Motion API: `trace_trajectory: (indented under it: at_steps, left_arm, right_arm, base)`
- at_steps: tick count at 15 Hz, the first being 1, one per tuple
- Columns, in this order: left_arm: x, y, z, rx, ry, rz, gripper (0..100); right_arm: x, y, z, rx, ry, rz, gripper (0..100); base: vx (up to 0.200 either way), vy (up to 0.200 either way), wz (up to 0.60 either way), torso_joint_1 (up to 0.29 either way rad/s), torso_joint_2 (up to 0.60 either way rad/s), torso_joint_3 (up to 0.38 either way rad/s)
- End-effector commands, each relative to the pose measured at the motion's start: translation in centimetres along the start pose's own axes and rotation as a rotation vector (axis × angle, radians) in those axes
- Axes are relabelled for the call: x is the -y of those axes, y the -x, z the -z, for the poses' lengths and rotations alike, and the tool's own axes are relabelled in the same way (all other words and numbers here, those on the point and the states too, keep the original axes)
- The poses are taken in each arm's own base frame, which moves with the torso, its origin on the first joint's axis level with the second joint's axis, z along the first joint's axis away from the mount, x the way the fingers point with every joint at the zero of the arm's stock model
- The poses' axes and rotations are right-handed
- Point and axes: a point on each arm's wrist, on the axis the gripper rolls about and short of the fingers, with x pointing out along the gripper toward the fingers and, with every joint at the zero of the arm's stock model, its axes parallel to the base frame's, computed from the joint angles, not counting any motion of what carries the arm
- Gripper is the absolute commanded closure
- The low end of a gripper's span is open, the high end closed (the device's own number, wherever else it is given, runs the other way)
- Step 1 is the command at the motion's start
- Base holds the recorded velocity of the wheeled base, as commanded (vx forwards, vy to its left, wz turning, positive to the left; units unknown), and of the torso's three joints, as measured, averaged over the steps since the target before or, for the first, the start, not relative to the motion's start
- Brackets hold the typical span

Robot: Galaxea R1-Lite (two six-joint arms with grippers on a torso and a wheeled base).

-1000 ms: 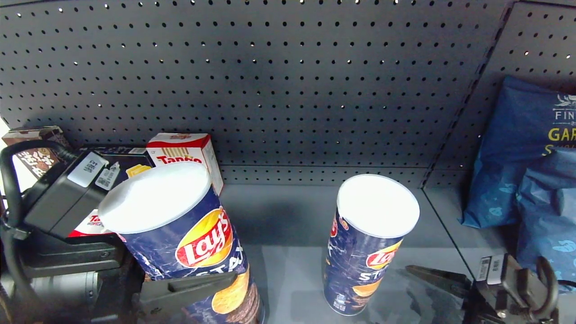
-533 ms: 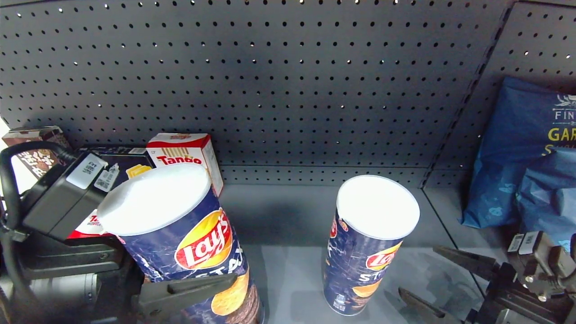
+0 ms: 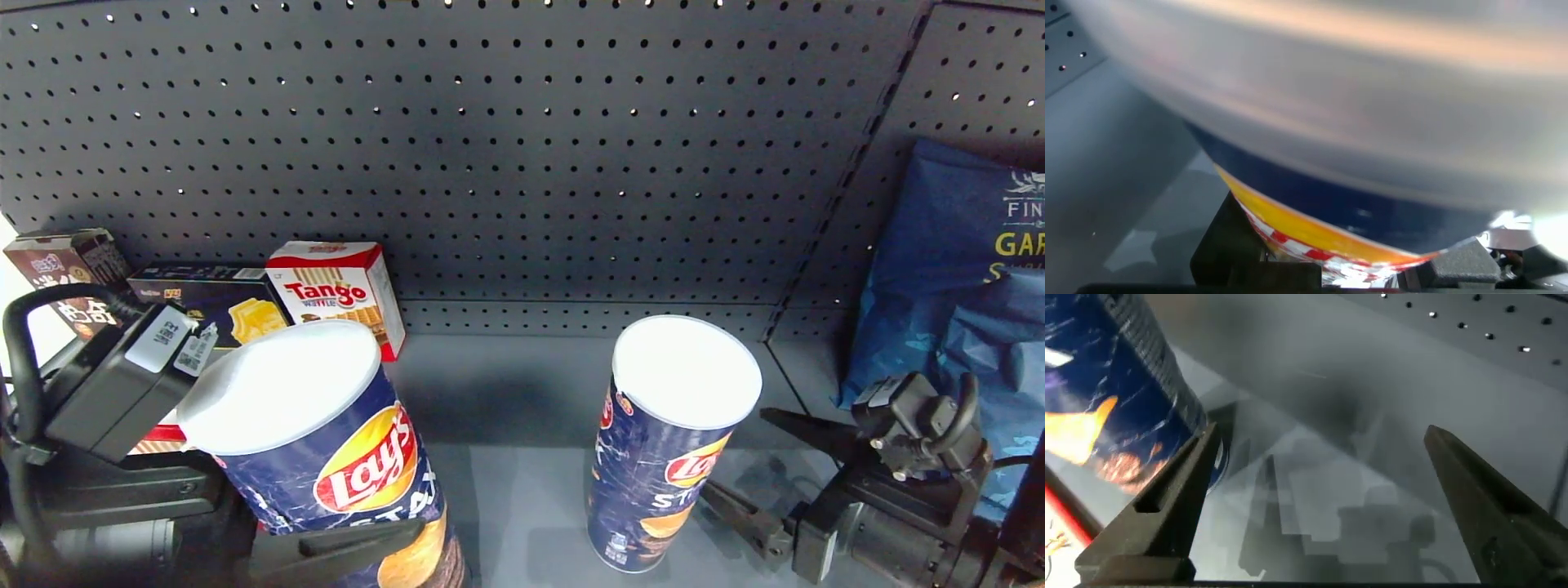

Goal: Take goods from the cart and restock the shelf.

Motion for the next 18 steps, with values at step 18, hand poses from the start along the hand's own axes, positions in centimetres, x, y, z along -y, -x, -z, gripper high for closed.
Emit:
trace_trajectory:
  at_steps: [18]
  left_arm:
    - [0.1, 0.1, -0.1, 0.006, -0.004, -0.002, 100]
  right_arm:
    - [-1.2, -1.1, 0.9, -0.046, 0.065, -0.072, 0]
  base:
    - [0.000, 0.000, 0.00, 0.000, 0.00, 0.000]
